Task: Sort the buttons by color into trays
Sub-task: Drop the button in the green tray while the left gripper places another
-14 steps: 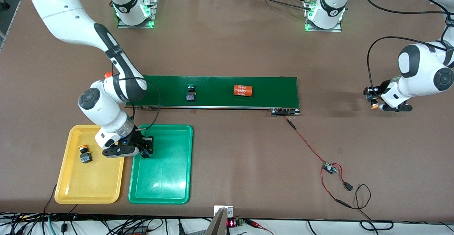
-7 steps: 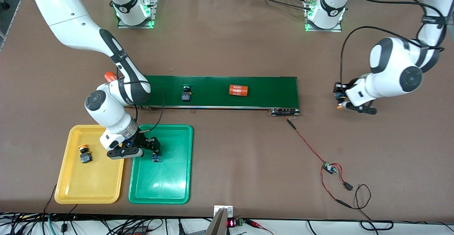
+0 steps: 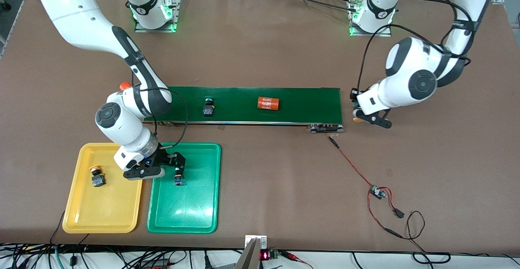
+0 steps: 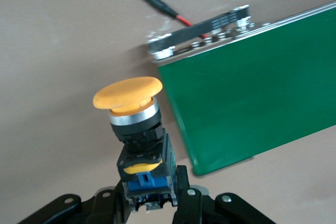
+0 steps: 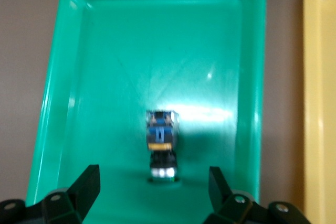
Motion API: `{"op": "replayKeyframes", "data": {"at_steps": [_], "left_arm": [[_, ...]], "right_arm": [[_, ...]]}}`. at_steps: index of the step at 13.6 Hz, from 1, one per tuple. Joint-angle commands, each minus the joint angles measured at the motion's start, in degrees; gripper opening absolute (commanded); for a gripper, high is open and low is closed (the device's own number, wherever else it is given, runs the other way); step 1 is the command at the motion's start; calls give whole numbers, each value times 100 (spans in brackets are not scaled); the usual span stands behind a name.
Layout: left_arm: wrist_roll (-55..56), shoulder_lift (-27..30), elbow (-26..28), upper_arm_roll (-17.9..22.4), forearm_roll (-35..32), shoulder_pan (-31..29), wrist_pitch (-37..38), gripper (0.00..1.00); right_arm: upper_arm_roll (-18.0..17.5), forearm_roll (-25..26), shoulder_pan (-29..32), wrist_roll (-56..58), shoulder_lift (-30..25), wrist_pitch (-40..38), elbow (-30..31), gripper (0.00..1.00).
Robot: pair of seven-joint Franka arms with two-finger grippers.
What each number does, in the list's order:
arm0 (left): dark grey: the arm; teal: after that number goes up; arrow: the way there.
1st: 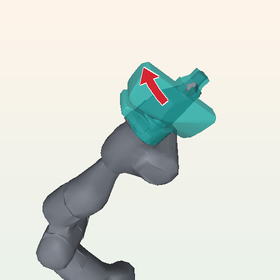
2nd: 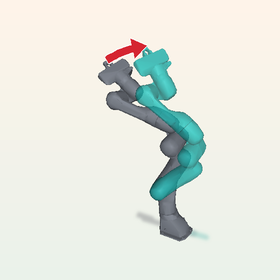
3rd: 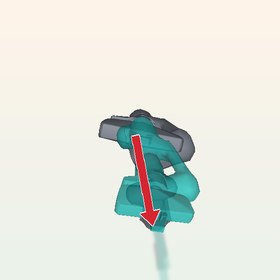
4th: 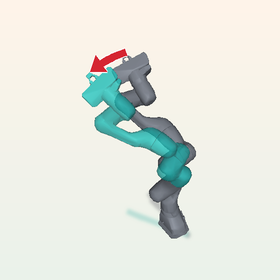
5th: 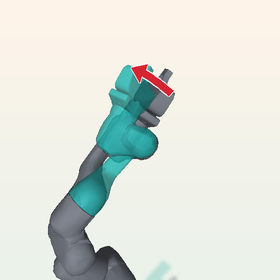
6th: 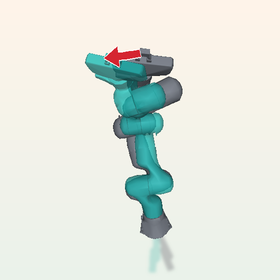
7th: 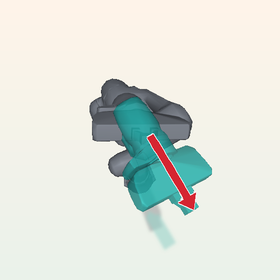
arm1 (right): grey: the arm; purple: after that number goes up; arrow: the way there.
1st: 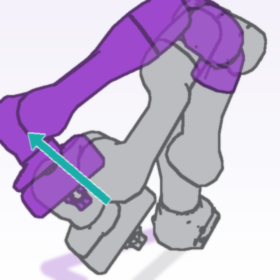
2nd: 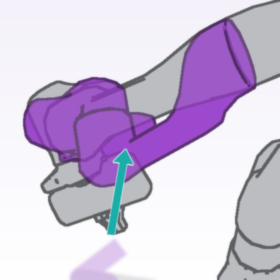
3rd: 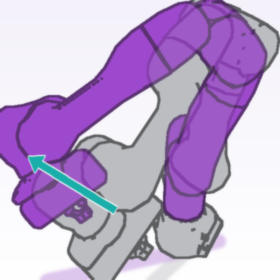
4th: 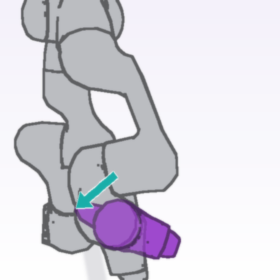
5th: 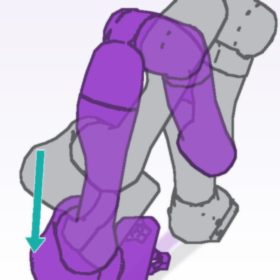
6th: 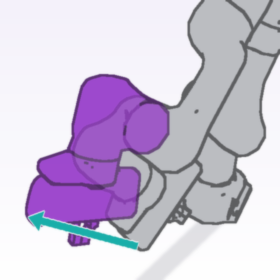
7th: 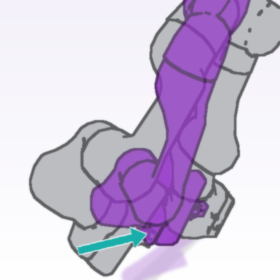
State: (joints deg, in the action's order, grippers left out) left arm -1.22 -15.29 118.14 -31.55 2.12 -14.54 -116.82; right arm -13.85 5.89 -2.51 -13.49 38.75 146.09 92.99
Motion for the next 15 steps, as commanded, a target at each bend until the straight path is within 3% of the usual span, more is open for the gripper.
{"op": "replayKeyframes", "data": {"at_steps": [1, 7, 8, 10, 15], "left_arm": [[629, -184, -186, 44, 87, 451, 98, 0], [1010, -492, -177, 26, 87, 549, -33, 0], [1010, -562, -168, -8, 87, 557, -139, 0], [1010, -624, -168, -17, 78, 575, -244, 0], [1018, -668, -89, -18, 78, 751, -561, 0]], "right_arm": [[85, -61, -65, -241, -534, -904, 122, 93], [76, -122, -39, -417, -1491, -2241, 667, 95], [76, -393, -39, -539, -1649, -2408, 807, 95], [67, -983, 14, -707, -1966, -2454, 1219, 95], [-74, -949, 23, -707, -2546, -1824, 2291, 95]]}}
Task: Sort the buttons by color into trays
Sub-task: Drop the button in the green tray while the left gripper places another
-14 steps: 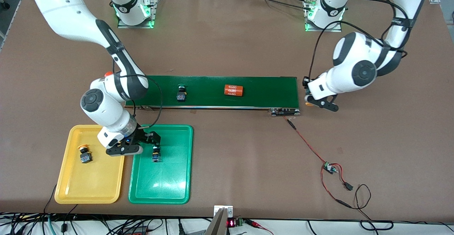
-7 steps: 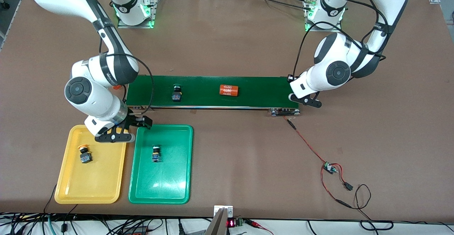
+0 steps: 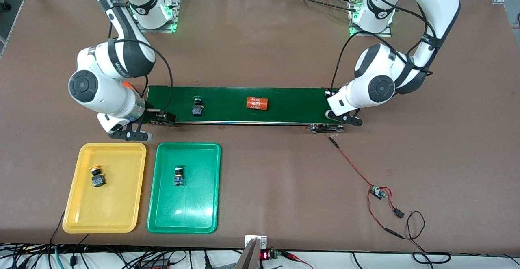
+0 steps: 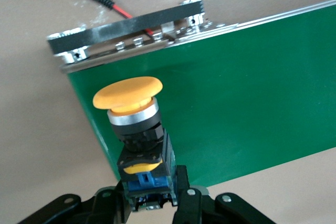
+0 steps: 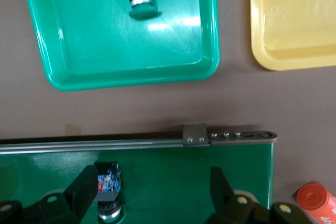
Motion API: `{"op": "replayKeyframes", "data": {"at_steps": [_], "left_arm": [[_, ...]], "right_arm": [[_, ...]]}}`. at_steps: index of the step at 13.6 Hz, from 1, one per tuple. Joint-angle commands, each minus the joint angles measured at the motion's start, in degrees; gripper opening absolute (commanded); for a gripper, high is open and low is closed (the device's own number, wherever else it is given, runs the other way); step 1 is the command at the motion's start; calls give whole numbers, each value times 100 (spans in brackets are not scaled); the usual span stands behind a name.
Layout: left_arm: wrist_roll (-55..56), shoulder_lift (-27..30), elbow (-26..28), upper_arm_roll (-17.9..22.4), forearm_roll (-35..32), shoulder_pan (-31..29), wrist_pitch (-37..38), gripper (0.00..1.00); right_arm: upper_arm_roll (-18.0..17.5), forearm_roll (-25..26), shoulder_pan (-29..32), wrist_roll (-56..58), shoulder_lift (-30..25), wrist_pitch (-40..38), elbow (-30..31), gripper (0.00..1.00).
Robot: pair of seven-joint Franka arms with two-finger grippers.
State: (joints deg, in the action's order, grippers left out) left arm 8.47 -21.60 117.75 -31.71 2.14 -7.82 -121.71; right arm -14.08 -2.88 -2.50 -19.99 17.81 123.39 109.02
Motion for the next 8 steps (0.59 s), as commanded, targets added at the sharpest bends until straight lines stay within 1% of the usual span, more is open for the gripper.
{"op": "replayKeyframes", "data": {"at_steps": [1, 3, 5, 6, 8], "left_arm": [[50, -46, -42, -2, 76, 105, -72, 0], [50, -46, -7, -2, 76, 149, -81, 0], [50, -72, 2, 7, 68, 158, -89, 1], [50, -125, 28, 7, 68, 211, -124, 3], [50, -143, 159, 7, 59, 229, -264, 3]], "right_arm": [[-51, -73, 30, 3, -636, 867, 1065, 99], [-68, -73, 57, 21, -874, 1510, 1637, 99], [-165, -73, 144, 21, -1103, 1863, 2086, 99], [-226, -73, 188, 4, -1174, 1873, 2175, 99], [-288, -73, 197, -58, -1209, 1873, 2246, 99]]}}
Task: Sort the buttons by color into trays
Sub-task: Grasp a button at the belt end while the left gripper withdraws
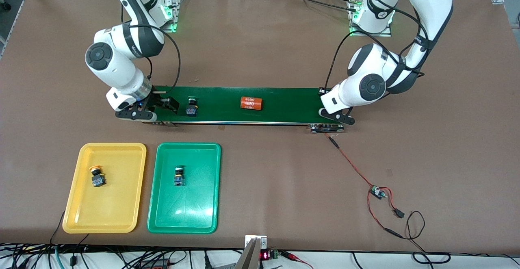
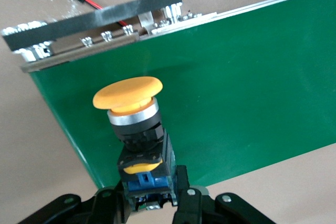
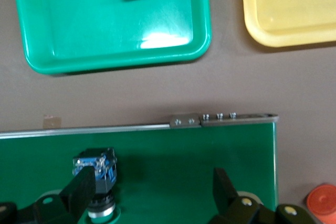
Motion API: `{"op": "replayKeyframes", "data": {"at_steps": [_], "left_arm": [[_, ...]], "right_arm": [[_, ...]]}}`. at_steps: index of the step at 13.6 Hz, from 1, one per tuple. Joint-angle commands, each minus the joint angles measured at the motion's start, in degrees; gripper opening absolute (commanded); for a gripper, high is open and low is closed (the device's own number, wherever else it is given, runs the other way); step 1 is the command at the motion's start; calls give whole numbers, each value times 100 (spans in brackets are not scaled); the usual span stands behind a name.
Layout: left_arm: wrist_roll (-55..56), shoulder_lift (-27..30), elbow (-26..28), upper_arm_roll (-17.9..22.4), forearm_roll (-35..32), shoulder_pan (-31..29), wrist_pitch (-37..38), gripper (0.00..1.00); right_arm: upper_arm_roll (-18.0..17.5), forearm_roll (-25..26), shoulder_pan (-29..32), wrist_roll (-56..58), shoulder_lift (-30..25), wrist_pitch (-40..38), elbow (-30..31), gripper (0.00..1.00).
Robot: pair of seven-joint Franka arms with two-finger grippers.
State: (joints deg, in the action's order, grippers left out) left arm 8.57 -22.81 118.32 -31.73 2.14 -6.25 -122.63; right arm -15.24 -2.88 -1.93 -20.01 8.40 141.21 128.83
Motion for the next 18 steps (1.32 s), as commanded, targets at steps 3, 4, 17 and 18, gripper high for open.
{"op": "replayKeyframes", "data": {"at_steps": [3, 4, 17, 18], "left_arm": [[30, -22, 112, 9, 59, 71, -209, 66], [-39, -5, 86, 0, 50, 71, -157, 100], [-172, 496, -2576, 578, -380, -544, 1909, 100], [-224, 549, -2708, 841, -381, -570, 1909, 100]], "right_arm": [[-286, -64, 141, -125, -242, 39, 274, 99], [-295, -55, 141, -152, -233, -5, 292, 99], [-357, 1369, 351, -1339, 144, -156, -183, 98], [-357, 1360, 352, -1339, 214, -59, -235, 98]]}}
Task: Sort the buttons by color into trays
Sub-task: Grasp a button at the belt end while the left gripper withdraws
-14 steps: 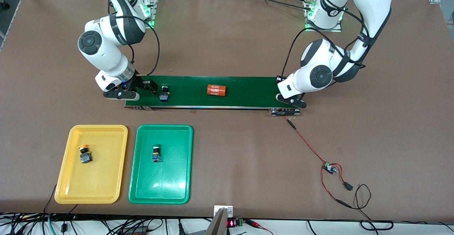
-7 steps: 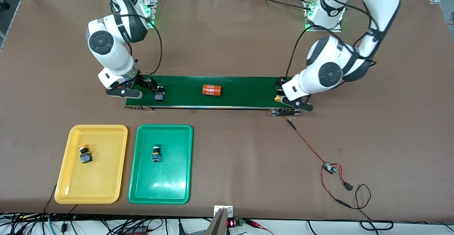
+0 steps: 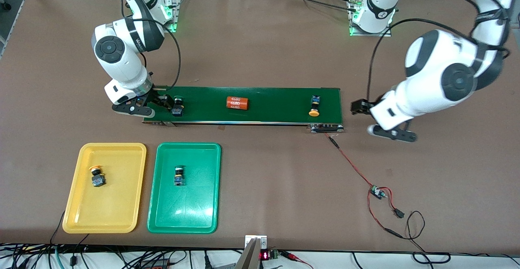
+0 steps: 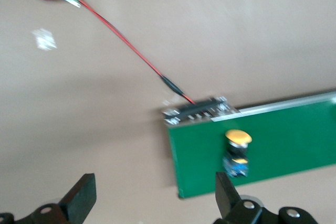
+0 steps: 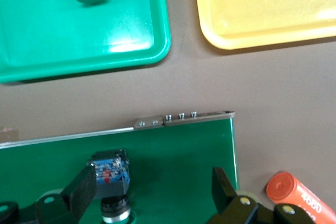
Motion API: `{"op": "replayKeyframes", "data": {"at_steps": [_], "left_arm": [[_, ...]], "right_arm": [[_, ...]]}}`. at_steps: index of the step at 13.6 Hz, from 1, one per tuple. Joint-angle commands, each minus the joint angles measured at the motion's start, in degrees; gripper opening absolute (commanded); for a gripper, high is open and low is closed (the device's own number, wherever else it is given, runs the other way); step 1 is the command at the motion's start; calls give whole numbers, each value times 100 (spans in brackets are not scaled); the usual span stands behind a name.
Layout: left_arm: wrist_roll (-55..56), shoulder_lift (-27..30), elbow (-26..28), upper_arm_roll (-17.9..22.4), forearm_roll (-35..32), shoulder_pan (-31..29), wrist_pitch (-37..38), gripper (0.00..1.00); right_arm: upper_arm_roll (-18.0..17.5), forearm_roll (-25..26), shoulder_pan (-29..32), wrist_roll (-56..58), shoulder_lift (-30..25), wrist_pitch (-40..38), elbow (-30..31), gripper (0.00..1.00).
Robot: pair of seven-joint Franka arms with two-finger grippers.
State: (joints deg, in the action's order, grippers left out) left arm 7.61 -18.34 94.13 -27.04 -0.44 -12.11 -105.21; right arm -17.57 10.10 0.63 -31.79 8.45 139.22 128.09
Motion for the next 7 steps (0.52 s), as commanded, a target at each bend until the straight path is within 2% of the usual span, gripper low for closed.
{"op": "replayKeyframes", "data": {"at_steps": [1, 4, 7], "left_arm": [[-172, 155, -473, 706, -80, 42, 167, 100], [-154, 182, -1114, 1173, -105, 86, 281, 100], [-233, 164, -1686, 2471, 25, 734, 851, 100]], "right_arm": [[-124, 63, 96, -161, 270, 158, -170, 98], [-133, 80, 52, -100, 420, 237, -153, 98], [-203, 107, 34, 32, 613, 228, -144, 98]]}}
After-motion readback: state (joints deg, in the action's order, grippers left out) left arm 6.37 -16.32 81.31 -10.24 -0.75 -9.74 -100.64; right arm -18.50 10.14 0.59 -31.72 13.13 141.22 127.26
